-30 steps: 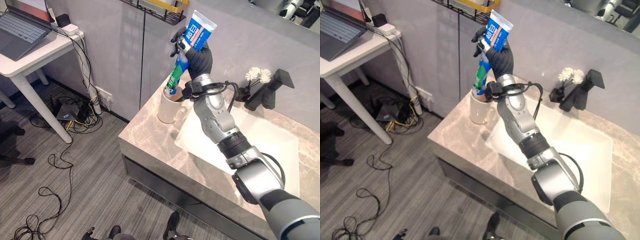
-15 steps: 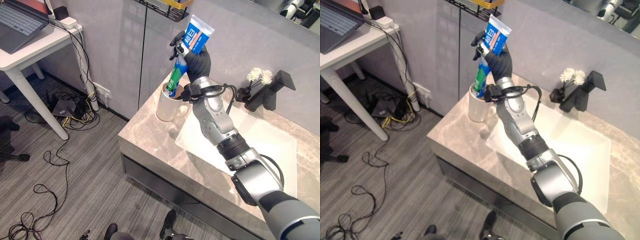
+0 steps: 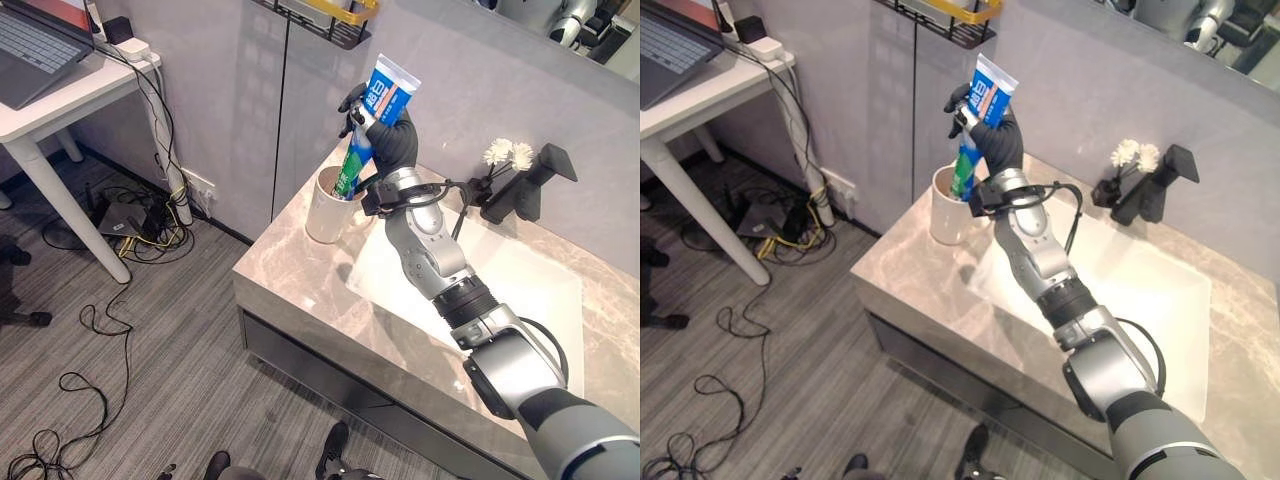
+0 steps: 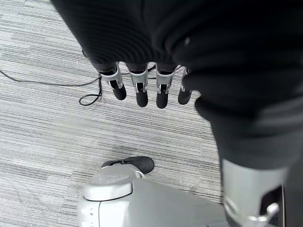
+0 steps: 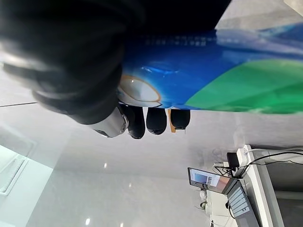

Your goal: Put brush and paste in cup on sink, flatten towel.

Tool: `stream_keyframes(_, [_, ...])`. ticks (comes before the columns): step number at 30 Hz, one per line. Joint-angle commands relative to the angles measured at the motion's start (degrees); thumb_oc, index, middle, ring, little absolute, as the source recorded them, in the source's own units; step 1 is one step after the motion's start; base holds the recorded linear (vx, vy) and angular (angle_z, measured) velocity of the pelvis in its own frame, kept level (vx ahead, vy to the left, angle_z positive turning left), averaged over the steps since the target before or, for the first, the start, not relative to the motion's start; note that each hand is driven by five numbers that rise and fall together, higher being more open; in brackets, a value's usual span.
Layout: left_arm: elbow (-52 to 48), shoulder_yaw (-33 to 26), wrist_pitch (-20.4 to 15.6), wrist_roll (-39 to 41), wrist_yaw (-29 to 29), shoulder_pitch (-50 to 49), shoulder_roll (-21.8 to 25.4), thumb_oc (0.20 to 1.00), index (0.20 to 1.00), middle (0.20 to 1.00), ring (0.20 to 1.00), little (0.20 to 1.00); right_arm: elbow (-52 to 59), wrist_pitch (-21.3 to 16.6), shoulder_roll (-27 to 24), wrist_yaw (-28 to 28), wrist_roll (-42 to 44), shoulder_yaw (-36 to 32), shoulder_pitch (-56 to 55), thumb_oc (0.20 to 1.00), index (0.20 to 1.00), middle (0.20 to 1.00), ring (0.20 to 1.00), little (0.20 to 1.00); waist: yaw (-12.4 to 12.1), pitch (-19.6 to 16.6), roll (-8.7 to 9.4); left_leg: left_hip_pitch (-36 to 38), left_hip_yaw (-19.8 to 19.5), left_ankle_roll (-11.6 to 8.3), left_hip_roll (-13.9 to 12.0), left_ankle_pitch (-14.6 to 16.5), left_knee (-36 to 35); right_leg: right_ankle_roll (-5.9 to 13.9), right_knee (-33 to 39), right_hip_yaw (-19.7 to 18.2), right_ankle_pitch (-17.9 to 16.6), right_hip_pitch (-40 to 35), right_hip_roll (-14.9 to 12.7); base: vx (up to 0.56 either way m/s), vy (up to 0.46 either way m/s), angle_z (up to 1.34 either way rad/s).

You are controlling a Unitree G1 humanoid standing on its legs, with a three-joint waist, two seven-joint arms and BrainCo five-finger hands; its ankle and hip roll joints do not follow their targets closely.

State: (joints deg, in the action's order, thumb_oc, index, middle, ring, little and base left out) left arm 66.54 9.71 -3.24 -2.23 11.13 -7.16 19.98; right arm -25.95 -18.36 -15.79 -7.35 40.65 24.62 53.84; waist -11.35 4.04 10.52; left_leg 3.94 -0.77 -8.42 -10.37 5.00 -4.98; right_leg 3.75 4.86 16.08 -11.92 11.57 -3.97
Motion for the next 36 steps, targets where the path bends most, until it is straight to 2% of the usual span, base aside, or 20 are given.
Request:
stream_keyframes(1, [2.6, 1.0, -0.9, 0.0, 1.1, 1.9, 0.6, 1.0, 1.0, 1.0, 1.0, 1.0, 0.4, -2.4, -1.9, -0.5, -3.4, -1.8, 4.2, 1.0, 1.0, 1.0, 1.0, 1.0, -1.8, 1.7, 1.39, 4.1, -0.1, 4.16, 2.1, -1.3, 0.0, 7.6, 0.1, -3.2, -1.6, -5.0, -5.2, 0.0, 0.0, 0.0])
stream_keyframes(11, [1.9, 1.4, -1.0, -0.3, 0.9, 1.4, 0.8, 1.0, 1.0, 1.0, 1.0, 1.0, 1.0, -1.8, -2.8, -0.8, -7.2, -0.4, 4.8, 1.0, 1.0, 1.0, 1.0, 1.0, -1.6, 1.5, 1.21, 4.2, 0.3, 4.17, 2.1, -1.1, 0.0, 7.76, 0.1, -3.3, -1.6, -5.0, -5.0, 0.0, 0.0, 0.0])
stream_keyframes(22, [2.4, 1.7, -0.9, -0.9, 0.3, 1.2, 0.1, 1.0, 1.0, 1.0, 1.0, 1.0, 3.8, -1.9, -3.9, -3.7, -12.1, -2.5, 4.4, 1.0, 1.0, 1.0, 1.0, 1.0, -1.2, 0.5, 0.77, 5.2, 0.8, 4.63, 2.7, -0.2, 0.0, 8.01, 0.1, -4.2, -2.2, -5.5, -5.3, -0.01, 0.008, -0.05])
stream_keyframes(30, [3.9, 2.0, -0.1, -1.0, -0.4, 2.1, -2.3, 1.0, 1.0, 1.0, 1.0, 1.0, 8.7, -3.1, -5.1, -5.2, -10.7, -10.5, -3.6, 1.0, 1.0, 1.0, 1.0, 1.0, 1.5, -0.9, -2.1, 7.8, 1.1, 5.85, 4.0, 0.9, 0.0, 8.12, -1.2, -4.4, -1.8, -7.4, -6.6, -0.02, 0.067, 0.01])
stream_keyframes(32, [4.3, 1.1, -0.2, -0.9, -0.5, 2.2, -2.7, 1.0, 1.0, 1.0, 1.0, 1.0, 10.3, -3.3, -5.5, -5.0, -10.5, -12.9, -8.0, 1.0, 1.0, 1.0, 1.0, 1.0, 2.6, -1.3, -2.94, 8.5, 1.3, 6.3, 4.4, 1.1, 0.0, 8.2, -2.1, -4.7, -1.6, -7.4, -7.0, -0.04, 0.109, -0.05])
stream_keyframes(33, [4.7, -0.4, -0.1, -0.7, -0.4, 2.1, -3.2, 1.0, 1.0, 1.0, 1.0, 1.0, 12.7, -3.8, -6.3, -4.9, -10.4, -16.1, -13.9, 1.0, 1.0, 1.0, 1.0, 1.0, 3.8, -1.6, -3.6, 9.0, 1.5, 6.74, 4.9, 1.6, 0.0, 8.19, -2.3, -4.9, -1.6, -7.6, -7.3, -0.04, 0.116, -0.17])
stream_keyframes(36, [5.0, -2.0, -0.2, -1.4, -1.0, 1.5, -4.2, 1.0, 1.0, 1.0, 1.0, 1.0, 16.1, -4.1, -7.9, -4.4, -11.5, -21.4, -24.0, 1.0, 1.0, 1.0, 1.0, 1.0, 5.3, -2.1, -4.15, 9.4, 2.0, 7.32, 5.7, 2.2, 0.2, 8.49, -2.1, -5.2, -2.0, -7.8, -7.9, -0.03, 0.084, -0.16])
